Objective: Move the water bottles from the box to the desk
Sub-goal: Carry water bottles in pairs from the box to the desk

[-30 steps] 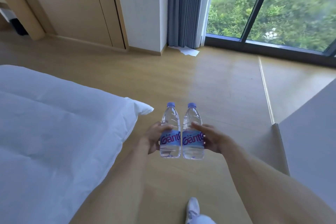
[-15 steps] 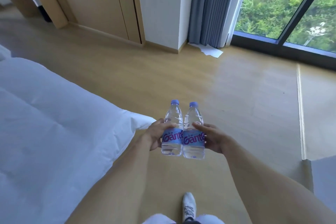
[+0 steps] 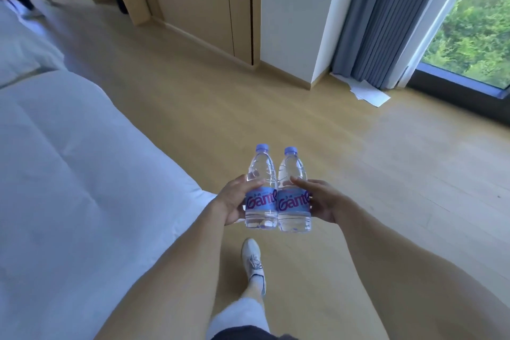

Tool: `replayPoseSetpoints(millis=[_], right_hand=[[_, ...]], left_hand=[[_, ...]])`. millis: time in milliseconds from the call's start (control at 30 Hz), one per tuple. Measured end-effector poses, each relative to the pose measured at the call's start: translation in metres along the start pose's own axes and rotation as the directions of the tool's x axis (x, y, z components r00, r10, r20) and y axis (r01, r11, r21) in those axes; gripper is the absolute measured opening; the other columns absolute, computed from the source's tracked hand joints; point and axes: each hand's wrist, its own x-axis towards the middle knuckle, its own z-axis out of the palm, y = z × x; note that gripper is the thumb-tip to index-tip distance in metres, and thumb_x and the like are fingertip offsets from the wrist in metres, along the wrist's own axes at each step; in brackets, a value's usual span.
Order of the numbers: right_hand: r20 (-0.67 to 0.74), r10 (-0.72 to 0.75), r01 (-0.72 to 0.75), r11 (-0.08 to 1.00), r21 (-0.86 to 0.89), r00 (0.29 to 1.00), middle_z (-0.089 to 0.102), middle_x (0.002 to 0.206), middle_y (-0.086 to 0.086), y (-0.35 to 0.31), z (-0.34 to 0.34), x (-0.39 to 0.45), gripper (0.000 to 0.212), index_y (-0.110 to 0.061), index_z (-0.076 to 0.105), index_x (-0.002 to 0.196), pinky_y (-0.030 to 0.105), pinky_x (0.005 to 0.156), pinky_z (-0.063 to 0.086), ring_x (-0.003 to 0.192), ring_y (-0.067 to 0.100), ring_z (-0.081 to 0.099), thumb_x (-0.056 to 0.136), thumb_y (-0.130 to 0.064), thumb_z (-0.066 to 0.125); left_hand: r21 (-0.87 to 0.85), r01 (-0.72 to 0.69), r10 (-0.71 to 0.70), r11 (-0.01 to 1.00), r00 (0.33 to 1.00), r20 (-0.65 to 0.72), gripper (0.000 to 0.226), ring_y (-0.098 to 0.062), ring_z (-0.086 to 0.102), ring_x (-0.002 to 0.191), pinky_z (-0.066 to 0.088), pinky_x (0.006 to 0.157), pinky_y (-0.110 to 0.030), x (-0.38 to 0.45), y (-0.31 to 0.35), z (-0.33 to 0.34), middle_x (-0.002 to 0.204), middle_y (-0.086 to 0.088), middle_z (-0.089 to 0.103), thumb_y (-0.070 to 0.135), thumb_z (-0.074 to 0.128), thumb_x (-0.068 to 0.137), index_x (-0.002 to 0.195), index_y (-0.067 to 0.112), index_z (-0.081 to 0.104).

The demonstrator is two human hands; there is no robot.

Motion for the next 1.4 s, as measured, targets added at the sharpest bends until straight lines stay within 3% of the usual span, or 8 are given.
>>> replayPoseSetpoints(millis=[100, 300, 467, 633, 933, 1067, 1233, 1400], right_hand=[[0.013, -0.006, 0.007, 0.999, -0.042, 1.0, 0.071, 0.103, 0.017, -0.037, 0.007, 0.051, 0.077, 0.0, 0.062, 0.126, 0.04, 0.072, 0.061, 0.086, 0.027, 0.072, 0.064, -0.041, 0.082], [0.045, 0.024, -0.021, 0.997, -0.073, 0.999, 0.073, 0.095, 0.013, -0.12, 0.029, 0.148, 0.073, -0.002, 0.064, 0.116, 0.041, 0.073, 0.06, 0.085, 0.027, 0.074, 0.059, -0.042, 0.083], [0.069, 0.034, -0.028, 0.996, -0.084, 0.997, 0.072, 0.1, 0.015, -0.183, 0.052, 0.212, 0.076, 0.0, 0.063, 0.121, 0.043, 0.079, 0.06, 0.089, 0.029, 0.072, 0.061, -0.042, 0.083], [0.117, 0.054, -0.04, 0.992, -0.122, 0.992, 0.072, 0.102, 0.014, -0.233, 0.071, 0.272, 0.074, 0.0, 0.062, 0.122, 0.039, 0.072, 0.06, 0.088, 0.027, 0.073, 0.063, -0.041, 0.081], [0.258, 0.113, -0.047, 0.968, -0.247, 0.96, 0.07, 0.112, 0.016, -0.314, 0.094, 0.399, 0.071, -0.001, 0.063, 0.126, 0.036, 0.072, 0.059, 0.092, 0.026, 0.071, 0.07, -0.042, 0.078], [0.322, 0.159, -0.062, 0.954, -0.293, 0.933, 0.073, 0.104, 0.012, -0.365, 0.102, 0.465, 0.066, -0.003, 0.064, 0.124, 0.036, 0.07, 0.058, 0.089, 0.024, 0.072, 0.072, -0.04, 0.078], [0.376, 0.194, -0.063, 0.941, -0.332, 0.906, 0.073, 0.102, 0.011, -0.432, 0.111, 0.531, 0.064, -0.004, 0.063, 0.124, 0.038, 0.075, 0.06, 0.09, 0.025, 0.071, 0.072, -0.039, 0.078], [0.395, 0.235, -0.089, 0.931, -0.354, 0.888, 0.071, 0.105, 0.012, -0.476, 0.126, 0.585, 0.055, -0.004, 0.063, 0.125, 0.038, 0.078, 0.06, 0.092, 0.025, 0.071, 0.081, -0.035, 0.077]], left_hand=[[-0.021, -0.031, 0.031, 0.999, 1.0, 0.002, 0.052, -0.029, 0.071, 0.09, 0.057, 0.086, -0.056, 0.047, 0.029, -0.021, 0.1, -0.008, 0.074, 0.04, 0.084, 0.068, 0.117, 0.029, 0.07], [-0.071, -0.004, 0.0, 0.997, 0.998, -0.058, 0.051, -0.024, 0.071, 0.078, 0.058, 0.08, -0.049, 0.128, 0.104, -0.061, 0.089, -0.005, 0.074, 0.04, 0.085, 0.059, 0.105, 0.025, 0.071], [-0.09, -0.023, 0.014, 0.996, 0.995, -0.101, 0.037, -0.026, 0.071, 0.081, 0.059, 0.08, -0.048, 0.177, 0.168, -0.092, 0.092, -0.006, 0.074, 0.035, 0.08, 0.073, 0.108, 0.023, 0.07], [-0.133, -0.043, 0.018, 0.99, 0.983, -0.182, 0.025, -0.026, 0.07, 0.084, 0.056, 0.088, -0.055, 0.22, 0.214, -0.118, 0.093, -0.007, 0.072, 0.026, 0.075, 0.087, 0.109, 0.019, 0.07], [-0.216, -0.087, 0.012, 0.973, 0.945, -0.327, 0.028, -0.028, 0.071, 0.081, 0.058, 0.083, -0.05, 0.304, 0.281, -0.161, 0.092, -0.01, 0.073, 0.023, 0.074, 0.087, 0.113, 0.016, 0.068], [-0.259, -0.105, -0.001, 0.96, 0.925, -0.379, 0.023, -0.026, 0.072, 0.076, 0.059, 0.069, -0.041, 0.348, 0.319, -0.175, 0.087, -0.007, 0.073, 0.025, 0.076, 0.084, 0.105, 0.019, 0.068], [-0.292, -0.128, -0.008, 0.948, 0.907, -0.42, 0.054, -0.029, 0.071, 0.077, 0.059, 0.068, -0.042, 0.393, 0.37, -0.189, 0.089, -0.01, 0.072, 0.034, 0.088, 0.057, 0.106, 0.019, 0.071], [-0.341, -0.184, 0.004, 0.922, 0.885, -0.466, 0.031, -0.024, 0.073, 0.072, 0.058, 0.062, -0.038, 0.429, 0.409, -0.207, 0.084, -0.006, 0.074, 0.033, 0.088, 0.059, 0.089, 0.03, 0.078]])
